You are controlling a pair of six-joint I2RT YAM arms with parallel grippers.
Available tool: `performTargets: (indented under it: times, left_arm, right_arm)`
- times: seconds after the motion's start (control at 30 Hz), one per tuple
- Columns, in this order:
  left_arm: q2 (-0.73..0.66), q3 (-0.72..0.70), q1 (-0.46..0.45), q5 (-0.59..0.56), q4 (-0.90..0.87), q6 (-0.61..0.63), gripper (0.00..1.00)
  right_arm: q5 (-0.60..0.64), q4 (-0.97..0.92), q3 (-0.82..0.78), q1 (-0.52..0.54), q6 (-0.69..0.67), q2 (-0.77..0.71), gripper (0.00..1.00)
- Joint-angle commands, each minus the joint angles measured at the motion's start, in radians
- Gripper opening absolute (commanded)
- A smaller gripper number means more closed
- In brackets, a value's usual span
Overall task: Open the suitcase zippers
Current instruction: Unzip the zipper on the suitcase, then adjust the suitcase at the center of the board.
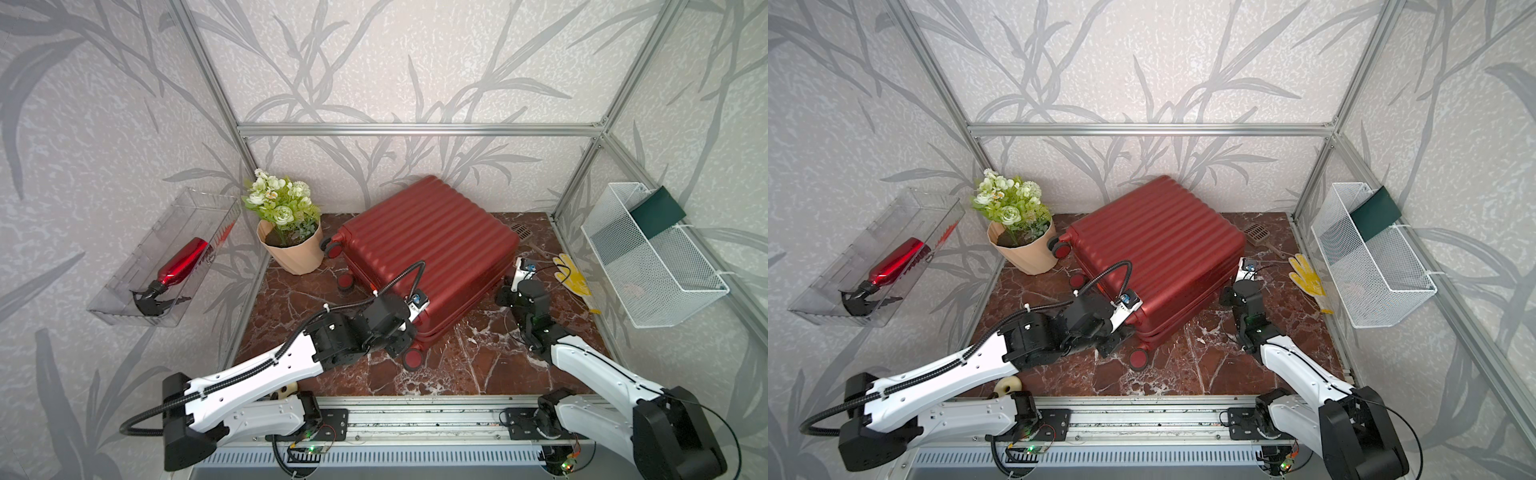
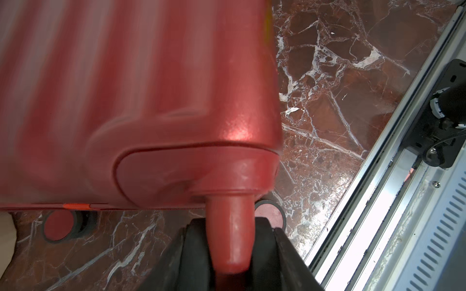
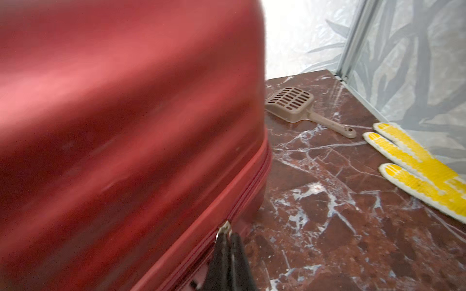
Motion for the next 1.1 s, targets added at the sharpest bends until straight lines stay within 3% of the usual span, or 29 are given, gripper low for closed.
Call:
performTargets:
  times: [0.0, 0.13, 0.33, 0.47, 0.67, 0.83, 0.93, 1.07]
  left_arm:
    - [-0.082, -0.013, 0.12, -0.127, -0.013, -0.002, 0.0]
    - [-0.055, -0.024, 0.267, -0.112, 0.037, -0.069, 0.0]
    - [0.128, 0.062, 0.347, -0.285, 0.079, -0.126, 0.0]
    - [0.25, 0.132, 0.436, -0.288, 0.106, -0.124, 0.02]
    - [0.354, 0.282, 0.536, -0.268, 0.094, -0.135, 0.5]
    - [0.293, 0.371, 0.531, -0.147, -0.003, -0.192, 0.58]
    - [0.216, 0.361, 0.507, -0.142, -0.046, -0.265, 0.63]
    - [0.148, 0.331, 0.374, -0.169, -0.102, -0.275, 0.73]
  right_arm:
    - [0.126, 0.012, 0.032, -0.085, 0.046, -0.016, 0.0]
    - [0.084, -0.027, 0.007, -0.076, 0.047, -0.074, 0.0]
    - [0.181, -0.207, -0.054, 0.063, 0.03, -0.307, 0.0]
    - [0.224, -0.347, -0.077, 0.152, 0.062, -0.462, 0.0]
    - [0.277, -0.443, -0.09, 0.37, 0.073, -0.548, 0.0]
    - [0.263, -0.419, -0.088, 0.508, 0.061, -0.485, 0.0]
    - [0.223, -0.386, -0.089, 0.538, 0.073, -0.443, 0.0]
    - [0.171, -0.355, -0.079, 0.566, 0.088, -0.405, 0.0]
